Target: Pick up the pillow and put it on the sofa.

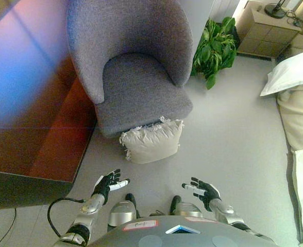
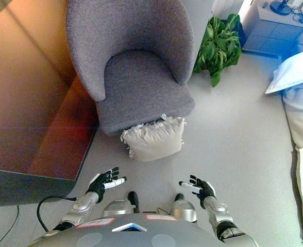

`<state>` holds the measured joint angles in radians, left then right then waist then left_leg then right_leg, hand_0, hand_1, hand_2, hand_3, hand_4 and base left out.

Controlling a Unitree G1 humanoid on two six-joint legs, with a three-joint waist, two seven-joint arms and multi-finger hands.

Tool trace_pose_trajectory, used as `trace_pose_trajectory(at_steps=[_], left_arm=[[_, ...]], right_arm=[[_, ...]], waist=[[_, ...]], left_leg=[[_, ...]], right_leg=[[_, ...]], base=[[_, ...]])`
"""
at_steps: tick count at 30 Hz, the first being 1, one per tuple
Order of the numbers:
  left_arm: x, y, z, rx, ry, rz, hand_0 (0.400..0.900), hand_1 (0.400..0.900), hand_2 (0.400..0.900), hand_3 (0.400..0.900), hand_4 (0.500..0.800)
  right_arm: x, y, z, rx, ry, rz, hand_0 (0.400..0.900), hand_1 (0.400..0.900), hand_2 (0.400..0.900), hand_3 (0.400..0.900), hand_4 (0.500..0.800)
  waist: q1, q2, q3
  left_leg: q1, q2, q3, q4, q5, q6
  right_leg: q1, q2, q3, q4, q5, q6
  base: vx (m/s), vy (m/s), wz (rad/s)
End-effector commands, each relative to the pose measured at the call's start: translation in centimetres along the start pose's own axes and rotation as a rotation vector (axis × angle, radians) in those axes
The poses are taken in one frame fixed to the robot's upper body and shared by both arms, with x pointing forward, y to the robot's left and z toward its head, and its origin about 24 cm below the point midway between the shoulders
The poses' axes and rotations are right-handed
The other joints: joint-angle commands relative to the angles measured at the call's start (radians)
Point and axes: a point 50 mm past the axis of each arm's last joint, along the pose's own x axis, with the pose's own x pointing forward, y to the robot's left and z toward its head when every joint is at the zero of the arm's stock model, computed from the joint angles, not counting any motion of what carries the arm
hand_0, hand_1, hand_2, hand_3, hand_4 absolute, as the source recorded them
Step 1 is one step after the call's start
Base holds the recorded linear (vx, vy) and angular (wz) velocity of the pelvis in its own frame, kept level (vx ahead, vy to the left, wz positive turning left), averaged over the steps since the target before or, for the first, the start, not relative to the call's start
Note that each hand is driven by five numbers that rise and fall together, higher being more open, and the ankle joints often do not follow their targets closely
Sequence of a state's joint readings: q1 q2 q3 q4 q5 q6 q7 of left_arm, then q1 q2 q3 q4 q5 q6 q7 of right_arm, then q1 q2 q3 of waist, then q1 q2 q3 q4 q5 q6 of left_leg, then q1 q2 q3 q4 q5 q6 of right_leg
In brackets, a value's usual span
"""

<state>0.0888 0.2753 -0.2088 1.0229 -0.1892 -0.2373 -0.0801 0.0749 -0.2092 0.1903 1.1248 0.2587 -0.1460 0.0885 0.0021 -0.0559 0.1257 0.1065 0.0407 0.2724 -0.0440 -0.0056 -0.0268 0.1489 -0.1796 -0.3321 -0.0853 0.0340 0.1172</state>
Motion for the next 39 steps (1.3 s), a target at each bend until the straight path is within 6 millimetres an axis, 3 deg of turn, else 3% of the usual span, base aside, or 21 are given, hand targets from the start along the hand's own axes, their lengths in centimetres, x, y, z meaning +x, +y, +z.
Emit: trace_pose_trajectory(at_steps=[1, 8, 28, 33, 36, 39], left_arm=[[1.0, 0.8, 2.8, 0.032, -0.091, 0.032, 0.900, 0.900, 0.900, 0.900, 0.800], [1.0, 0.6, 3.0, 0.110, -0.108, 0.007, 0.900, 0.900, 0.900, 0.900, 0.800], [0.6, 1.0, 2.3, 0.053, -0.087, 0.043, 0.900, 0.900, 0.900, 0.900, 0.800], [0.7, 0.8, 2.3, 0.019, -0.086, 0.058, 0.900, 0.900, 0.900, 0.900, 0.800], [0.7, 0.6, 2.8, 0.008, -0.116, 0.047, 0.900, 0.900, 0.900, 0.900, 0.800], [0.8, 0.5, 3.0, -0.037, -0.128, 0.045, 0.900, 0.900, 0.900, 0.900, 0.800]], right_arm=[[0.3, -0.8, 3.0, -0.027, -0.134, -0.032, 0.900, 0.900, 0.900, 0.900, 0.800], [0.4, -0.8, 3.5, -0.026, -0.155, -0.052, 0.900, 0.900, 0.900, 0.900, 0.800], [0.3, -1.5, 4.1, -0.030, -0.177, -0.070, 0.900, 0.900, 0.900, 0.900, 0.800], [0.4, -1.7, 5.3, -0.041, -0.206, -0.057, 0.900, 0.900, 0.900, 0.900, 0.800], [0.3, -2.1, 6.1, -0.063, -0.230, -0.062, 0.900, 0.900, 0.900, 0.900, 0.800], [0.2, -2.8, 6.2, -0.067, -0.231, -0.075, 0.900, 0.900, 0.900, 0.900, 0.800]], waist=[[-0.020, 0.024, -0.016], [-0.024, 0.029, -0.013], [0.003, 0.012, -0.013], [0.017, -0.007, 0.010], [0.026, -0.017, 0.038], [0.036, -0.025, 0.059]], left_leg=[[0.065, 0.067, 0.035, -0.005, -0.046, -0.045], [0.075, 0.059, 0.040, -0.004, -0.053, -0.031], [0.059, 0.068, 0.034, 0.098, -0.086, -0.027], [-0.021, 0.106, -0.012, 0.273, -0.088, -0.049], [-0.112, 0.140, -0.067, 0.482, -0.023, -0.073], [-0.173, 0.139, -0.105, 0.608, -0.019, -0.066]], right_leg=[[-0.062, -0.017, 0.000, 0.011, 0.055, 0.056], [-0.077, -0.024, 0.000, 0.038, 0.051, 0.061], [-0.012, 0.006, 0.005, 0.016, 0.019, 0.029], [-0.024, 0.014, 0.015, 0.023, 0.008, -0.005], [-0.044, 0.017, 0.012, 0.043, 0.003, -0.039], [-0.039, 0.014, 0.008, 0.053, -0.002, -0.057]], base=[[0.03, 0.019, 0.10], [0.04, 0.013, 0.03], [0.01, -0.027, -0.06], [-0.03, -0.100, -0.08], [-0.03, -0.087, -0.10], [0.06, -0.041, -0.07]])
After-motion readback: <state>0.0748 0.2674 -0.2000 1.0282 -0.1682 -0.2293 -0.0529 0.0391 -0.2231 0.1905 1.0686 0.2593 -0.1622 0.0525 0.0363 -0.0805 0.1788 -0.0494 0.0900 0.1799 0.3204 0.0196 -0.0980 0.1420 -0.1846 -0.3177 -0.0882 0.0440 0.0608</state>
